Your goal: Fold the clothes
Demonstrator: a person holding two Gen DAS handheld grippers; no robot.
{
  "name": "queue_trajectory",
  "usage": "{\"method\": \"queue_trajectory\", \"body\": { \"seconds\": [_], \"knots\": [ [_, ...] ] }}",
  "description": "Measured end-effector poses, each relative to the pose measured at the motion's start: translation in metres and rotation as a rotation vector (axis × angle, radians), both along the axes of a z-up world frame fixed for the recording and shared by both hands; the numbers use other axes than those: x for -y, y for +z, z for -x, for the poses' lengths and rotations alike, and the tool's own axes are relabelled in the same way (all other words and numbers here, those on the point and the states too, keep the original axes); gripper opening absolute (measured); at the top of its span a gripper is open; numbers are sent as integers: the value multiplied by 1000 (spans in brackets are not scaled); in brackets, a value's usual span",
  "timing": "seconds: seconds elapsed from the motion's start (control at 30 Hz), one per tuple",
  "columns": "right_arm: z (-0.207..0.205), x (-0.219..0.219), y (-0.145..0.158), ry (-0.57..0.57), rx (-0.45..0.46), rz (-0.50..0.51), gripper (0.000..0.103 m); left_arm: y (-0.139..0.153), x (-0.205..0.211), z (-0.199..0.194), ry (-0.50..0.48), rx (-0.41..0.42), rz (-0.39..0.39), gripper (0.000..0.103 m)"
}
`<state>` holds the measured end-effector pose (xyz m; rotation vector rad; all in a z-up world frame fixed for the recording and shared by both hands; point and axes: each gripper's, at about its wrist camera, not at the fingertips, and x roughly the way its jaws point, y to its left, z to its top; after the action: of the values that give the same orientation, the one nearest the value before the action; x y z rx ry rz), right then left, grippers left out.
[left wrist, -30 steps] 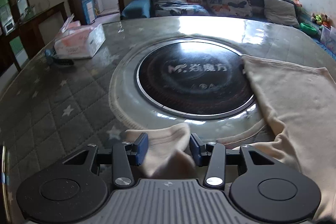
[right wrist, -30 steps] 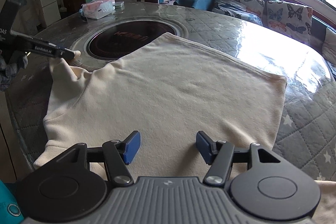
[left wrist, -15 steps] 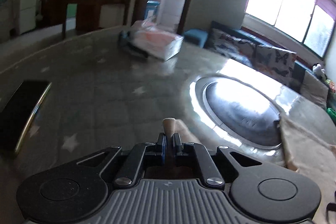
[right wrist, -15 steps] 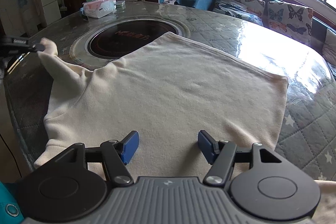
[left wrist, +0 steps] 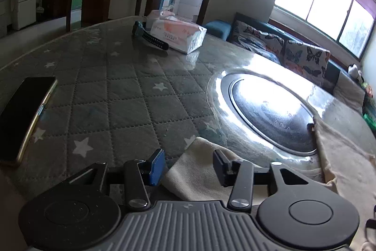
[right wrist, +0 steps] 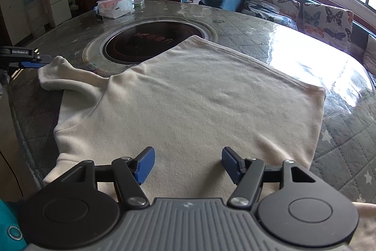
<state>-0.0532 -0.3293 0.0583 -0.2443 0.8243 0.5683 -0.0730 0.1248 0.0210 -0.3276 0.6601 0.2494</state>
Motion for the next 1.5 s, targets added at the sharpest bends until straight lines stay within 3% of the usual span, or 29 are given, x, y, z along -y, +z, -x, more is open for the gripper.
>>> {"method": "queue_trajectory", "body": {
  "seconds": [0.13,0.23,0.3,0.4,0.6,0.63,0.8,0.87,1.07,1.13,1.27,1.33,1.4,1.5],
  "knots": [
    [0,0,0,-2,-2,3,65,-3,3,-9,-47,-5,-36,47],
    [0,0,-1,-1,-3,5,66,-6,9,-19,-108,-31,-73,37],
    [0,-1,-1,-2,-3,6,66,-7,15,-25,-147,-36,-121,17],
    [-1,-1,-1,-3,-5,7,66,-2,24,-32,-175,-7,-200,10],
    [-1,-3,-2,-3,-6,11,69,16,41,-59,-197,80,-329,10],
    [-1,-3,-2,-3,-6,12,69,13,41,-66,-188,61,-345,11],
    [-1,-3,-3,-3,-5,7,72,-3,35,-84,-104,0,-388,34],
    [0,-3,-3,-2,-4,9,72,-3,25,-82,-47,-11,-351,44],
    [5,-10,10,40,15,-14,68,5,9,-55,-15,-26,-210,49],
    [8,-21,18,101,23,-33,64,6,6,-48,-14,-40,-165,49],
    [15,-54,30,254,28,-58,56,-1,6,-51,-26,-59,-153,47],
    [19,-74,32,326,27,-51,52,-4,7,-53,-33,-69,-148,37],
    [22,-93,30,394,21,-41,46,-5,8,-53,-49,-58,-148,19],
    [27,-122,21,487,-3,-9,38,-6,11,-54,-71,-42,-147,9]
  ]
}}
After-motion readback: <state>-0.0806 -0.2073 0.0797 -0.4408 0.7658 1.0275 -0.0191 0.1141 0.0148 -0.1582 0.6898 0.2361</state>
